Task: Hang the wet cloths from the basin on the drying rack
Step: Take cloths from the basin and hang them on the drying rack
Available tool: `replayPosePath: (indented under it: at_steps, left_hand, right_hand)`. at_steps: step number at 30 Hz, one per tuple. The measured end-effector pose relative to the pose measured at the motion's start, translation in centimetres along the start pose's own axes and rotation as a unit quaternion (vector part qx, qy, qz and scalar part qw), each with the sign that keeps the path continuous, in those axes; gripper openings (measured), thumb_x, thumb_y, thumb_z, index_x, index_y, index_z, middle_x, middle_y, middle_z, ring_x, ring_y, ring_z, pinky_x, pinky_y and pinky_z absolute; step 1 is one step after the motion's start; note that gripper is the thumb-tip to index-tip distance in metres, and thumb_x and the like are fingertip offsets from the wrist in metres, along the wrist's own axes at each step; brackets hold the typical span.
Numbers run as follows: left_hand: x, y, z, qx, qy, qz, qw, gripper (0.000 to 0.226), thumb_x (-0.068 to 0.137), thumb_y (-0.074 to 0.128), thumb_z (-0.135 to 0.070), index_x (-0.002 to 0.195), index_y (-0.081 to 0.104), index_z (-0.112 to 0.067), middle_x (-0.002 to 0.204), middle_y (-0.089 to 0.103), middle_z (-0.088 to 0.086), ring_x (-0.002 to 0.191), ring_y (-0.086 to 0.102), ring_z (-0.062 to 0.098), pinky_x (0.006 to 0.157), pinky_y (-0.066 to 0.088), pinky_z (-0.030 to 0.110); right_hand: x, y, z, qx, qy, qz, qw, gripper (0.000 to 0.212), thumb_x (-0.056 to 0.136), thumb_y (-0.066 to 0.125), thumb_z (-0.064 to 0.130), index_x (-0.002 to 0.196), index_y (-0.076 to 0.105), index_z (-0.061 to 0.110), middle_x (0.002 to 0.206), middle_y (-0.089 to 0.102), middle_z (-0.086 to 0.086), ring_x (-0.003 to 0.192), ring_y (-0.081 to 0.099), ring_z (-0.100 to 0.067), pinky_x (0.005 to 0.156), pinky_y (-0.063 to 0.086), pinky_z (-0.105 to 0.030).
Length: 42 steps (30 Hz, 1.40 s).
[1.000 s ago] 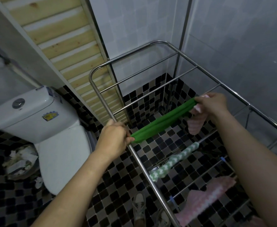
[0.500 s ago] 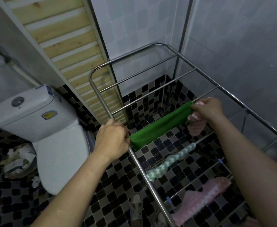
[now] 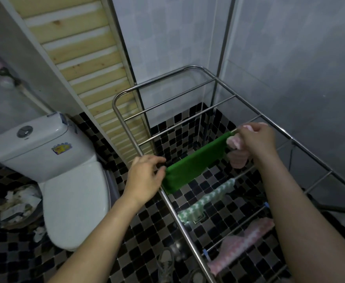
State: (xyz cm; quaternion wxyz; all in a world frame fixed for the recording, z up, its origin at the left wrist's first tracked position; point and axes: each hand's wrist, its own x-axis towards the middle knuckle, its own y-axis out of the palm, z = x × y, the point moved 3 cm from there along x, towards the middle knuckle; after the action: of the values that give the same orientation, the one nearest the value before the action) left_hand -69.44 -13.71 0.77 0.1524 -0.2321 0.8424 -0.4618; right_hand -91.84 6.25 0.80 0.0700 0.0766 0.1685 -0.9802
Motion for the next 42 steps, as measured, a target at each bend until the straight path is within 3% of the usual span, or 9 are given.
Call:
replayPosePath:
  at_steps: [2, 4, 6, 11, 16, 20, 27, 34, 42]
  left_hand:
    - [-0.8, -1.0, -1.3, -0.274, -0.094, -0.005, 0.957, 0.016, 0.095, 0.055, -0.022, 0.1, 0.07, -0.026, 0.101, 0.069, -0.008, 0.095, 0.06, 0.009, 0.083, 0.048, 0.023]
    - [-1.7, -1.3, -3.4, -0.544, -0.189, 0.06, 0.815, 0.019, 0.095, 0.054, -0.021, 0.093, 0.073, -0.016, 0.09, 0.073, 0.002, 0.084, 0.065, 0.012, 0.076, 0.052, 0.024]
    - [-2.3, -1.5, -4.9, -0.626, -0.203, 0.102, 0.746, 0.024, 0.09, 0.057, -0.028, 0.099, 0.072, -0.011, 0.097, 0.074, 0.007, 0.089, 0.068, 0.016, 0.079, 0.053, 0.028]
    - [-3.5, -1.9, -8.7, -0.577, -0.089, 0.139, 0.799, 0.049, 0.074, 0.07, -0.033, 0.122, 0.06, -0.026, 0.11, 0.072, -0.001, 0.102, 0.069, 0.016, 0.086, 0.056, 0.032]
    - [-4.4, -2.4, -9.9, -0.492, -0.087, 0.055, 0.865, 0.007, 0.083, 0.072, -0.019, 0.089, 0.074, -0.021, 0.088, 0.074, 0.001, 0.083, 0.069, 0.013, 0.068, 0.054, 0.024]
    - [-4.9, -2.5, -9.9, -0.486, -0.101, 0.021, 0.868, 0.013, 0.093, 0.059, -0.015, 0.086, 0.07, -0.016, 0.08, 0.071, -0.003, 0.073, 0.065, 0.007, 0.064, 0.052, 0.022]
    - [-5.2, -2.7, -9.9, -0.573, -0.115, -0.006, 0.812, 0.019, 0.101, 0.044, -0.012, 0.087, 0.057, -0.011, 0.078, 0.059, 0.003, 0.067, 0.057, 0.013, 0.058, 0.051, 0.024]
    - [-3.8, -5.0, -9.2, -0.59, -0.094, -0.069, 0.799, 0.015, 0.097, 0.054, -0.013, 0.084, 0.061, -0.019, 0.069, 0.053, -0.002, 0.057, 0.048, 0.011, 0.051, 0.041, 0.026]
    - [-0.2, -8.0, -6.3, -0.636, -0.076, -0.088, 0.763, 0.014, 0.096, 0.053, -0.008, 0.089, 0.063, -0.013, 0.066, 0.058, -0.003, 0.048, 0.049, 0.008, 0.042, 0.042, 0.018]
  right_hand:
    - [-2.3, -0.7, 1.3, 0.18, 0.08, 0.085, 0.977, 0.004, 0.084, 0.068, 0.018, 0.081, 0.07, 0.017, 0.08, 0.068, -0.004, 0.066, 0.066, -0.014, 0.059, 0.051, -0.024]
    - [-5.1, -0.6, 2.2, 0.339, 0.163, 0.203, 0.904, 0.01, 0.078, 0.073, 0.02, 0.084, 0.071, 0.012, 0.082, 0.068, -0.006, 0.071, 0.067, -0.017, 0.063, 0.056, -0.027]
    - [-7.9, 0.0, 2.5, 0.401, 0.195, 0.261, 0.856, 0.012, 0.083, 0.067, 0.02, 0.09, 0.07, 0.01, 0.085, 0.07, -0.006, 0.078, 0.067, -0.018, 0.074, 0.058, -0.03]
    - [-12.3, 0.9, 2.8, 0.436, 0.211, 0.296, 0.823, 0.028, 0.094, 0.053, 0.027, 0.11, 0.065, 0.006, 0.102, 0.07, -0.015, 0.098, 0.064, -0.027, 0.098, 0.048, -0.042]
    - [-13.7, 0.5, 2.6, 0.408, 0.216, 0.316, 0.829, 0.036, 0.099, 0.048, 0.033, 0.115, 0.063, 0.005, 0.12, 0.064, -0.025, 0.108, 0.065, -0.032, 0.096, 0.052, -0.041]
    - [-14.5, 0.1, 2.8, 0.337, 0.2, 0.335, 0.857, 0.047, 0.094, 0.055, 0.04, 0.124, 0.061, 0.003, 0.125, 0.063, -0.022, 0.117, 0.061, -0.033, 0.103, 0.046, -0.046]
    - [-15.0, -0.9, 3.7, 0.213, 0.077, 0.367, 0.902, 0.009, 0.091, 0.06, 0.014, 0.089, 0.068, 0.013, 0.087, 0.069, -0.007, 0.077, 0.067, -0.017, 0.069, 0.052, -0.031]
    - [-15.1, -0.1, 5.4, 0.047, -0.01, 0.347, 0.937, 0.017, 0.093, 0.057, 0.021, 0.088, 0.066, 0.008, 0.085, 0.068, -0.008, 0.081, 0.065, -0.024, 0.081, 0.049, -0.039]
    - [-12.5, 2.5, 7.1, 0.321, 0.087, 0.2, 0.922, 0.018, 0.087, 0.053, 0.013, 0.091, 0.068, 0.003, 0.083, 0.066, -0.011, 0.075, 0.064, -0.024, 0.066, 0.05, -0.036]
